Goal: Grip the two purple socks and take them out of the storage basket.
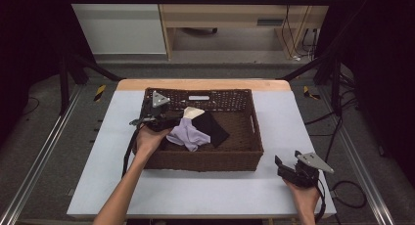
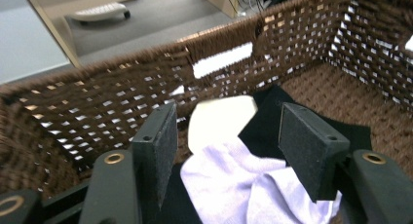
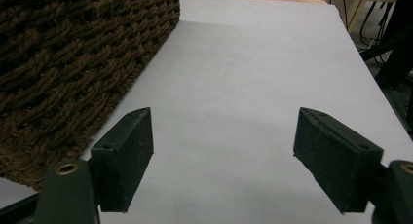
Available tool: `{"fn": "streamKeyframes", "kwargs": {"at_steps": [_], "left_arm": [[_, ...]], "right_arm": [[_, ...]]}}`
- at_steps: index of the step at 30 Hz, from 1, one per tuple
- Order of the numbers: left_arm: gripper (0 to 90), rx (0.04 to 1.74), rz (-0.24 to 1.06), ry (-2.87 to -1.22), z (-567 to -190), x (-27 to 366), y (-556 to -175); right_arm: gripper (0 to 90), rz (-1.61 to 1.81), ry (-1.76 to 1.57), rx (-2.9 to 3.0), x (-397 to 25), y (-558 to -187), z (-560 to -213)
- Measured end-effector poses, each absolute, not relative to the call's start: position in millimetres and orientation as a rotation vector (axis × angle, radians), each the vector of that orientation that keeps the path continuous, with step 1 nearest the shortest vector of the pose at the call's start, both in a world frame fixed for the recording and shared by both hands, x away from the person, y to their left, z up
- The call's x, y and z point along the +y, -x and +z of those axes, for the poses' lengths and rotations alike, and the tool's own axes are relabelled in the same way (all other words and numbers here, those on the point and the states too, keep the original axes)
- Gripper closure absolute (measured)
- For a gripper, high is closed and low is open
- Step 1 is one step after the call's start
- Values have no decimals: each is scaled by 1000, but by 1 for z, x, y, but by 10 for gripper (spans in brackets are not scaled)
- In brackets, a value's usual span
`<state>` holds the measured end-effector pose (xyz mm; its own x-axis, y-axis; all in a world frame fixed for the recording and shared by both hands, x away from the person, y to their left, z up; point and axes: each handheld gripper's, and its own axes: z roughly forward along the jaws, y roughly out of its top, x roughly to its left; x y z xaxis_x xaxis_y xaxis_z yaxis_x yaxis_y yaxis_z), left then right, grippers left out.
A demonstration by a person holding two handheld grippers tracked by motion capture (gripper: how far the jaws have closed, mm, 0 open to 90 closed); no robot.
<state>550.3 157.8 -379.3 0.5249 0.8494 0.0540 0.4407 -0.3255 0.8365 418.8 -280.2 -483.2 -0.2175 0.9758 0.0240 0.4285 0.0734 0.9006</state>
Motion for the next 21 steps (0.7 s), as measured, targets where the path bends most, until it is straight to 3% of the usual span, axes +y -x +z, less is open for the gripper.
{"fn": "streamKeyframes", "kwargs": {"at_steps": [10,21], "left_arm": [[392,1013,648,-2143,-392,145,-550],[409,1011,557,-2335,-410,130,-557]], "right_arm": [[219,1067,-1378,1718,-276,-418,-484],[210,1051,-1374,1729,-275,-419,-484]]}}
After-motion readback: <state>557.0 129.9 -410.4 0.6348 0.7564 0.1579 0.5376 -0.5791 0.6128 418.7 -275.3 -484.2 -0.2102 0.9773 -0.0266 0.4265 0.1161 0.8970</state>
